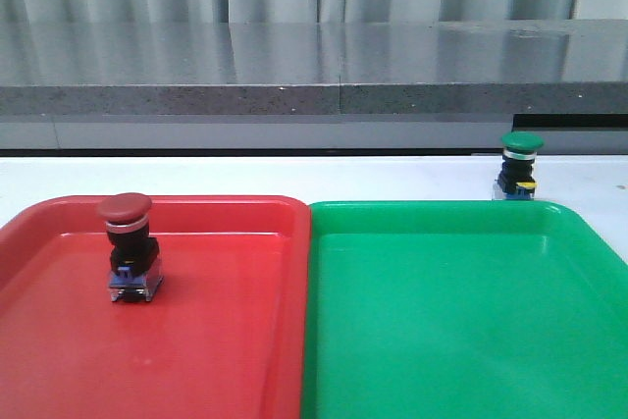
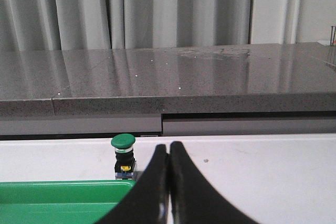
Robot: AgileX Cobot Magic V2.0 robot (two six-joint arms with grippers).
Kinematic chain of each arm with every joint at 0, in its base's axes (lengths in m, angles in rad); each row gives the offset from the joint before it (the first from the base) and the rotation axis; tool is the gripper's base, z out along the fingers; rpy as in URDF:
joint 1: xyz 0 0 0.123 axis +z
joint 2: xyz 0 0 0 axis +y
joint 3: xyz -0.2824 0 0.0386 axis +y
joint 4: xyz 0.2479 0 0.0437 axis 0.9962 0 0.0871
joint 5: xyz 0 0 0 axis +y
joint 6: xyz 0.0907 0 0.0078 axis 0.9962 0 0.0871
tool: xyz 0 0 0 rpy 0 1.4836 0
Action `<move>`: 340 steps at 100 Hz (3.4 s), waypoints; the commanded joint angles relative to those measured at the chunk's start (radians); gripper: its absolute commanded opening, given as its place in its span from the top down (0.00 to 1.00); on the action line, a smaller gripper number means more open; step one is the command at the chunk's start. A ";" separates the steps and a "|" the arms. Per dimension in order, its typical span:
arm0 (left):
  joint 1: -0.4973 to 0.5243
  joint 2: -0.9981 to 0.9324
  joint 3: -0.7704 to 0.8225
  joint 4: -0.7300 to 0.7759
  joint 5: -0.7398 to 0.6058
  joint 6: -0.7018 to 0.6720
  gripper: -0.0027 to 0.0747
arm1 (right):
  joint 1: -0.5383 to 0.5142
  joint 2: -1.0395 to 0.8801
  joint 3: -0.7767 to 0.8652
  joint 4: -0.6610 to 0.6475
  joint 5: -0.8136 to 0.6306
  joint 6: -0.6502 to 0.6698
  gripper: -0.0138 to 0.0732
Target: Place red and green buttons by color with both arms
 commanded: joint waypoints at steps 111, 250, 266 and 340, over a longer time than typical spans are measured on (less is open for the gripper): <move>0.002 -0.022 0.010 -0.008 -0.076 0.001 0.99 | 0.293 1.309 -1.039 -0.023 0.526 0.056 0.09; 0.002 -0.022 0.010 -0.008 -0.076 0.001 0.99 | 0.150 2.016 -1.720 0.045 0.986 0.147 0.56; 0.002 -0.022 0.010 -0.008 -0.076 0.001 0.99 | 0.150 2.003 -1.737 0.045 0.984 0.147 0.60; 0.002 -0.022 0.010 -0.008 -0.076 0.001 0.99 | 0.299 1.701 -1.733 0.127 1.177 0.153 0.60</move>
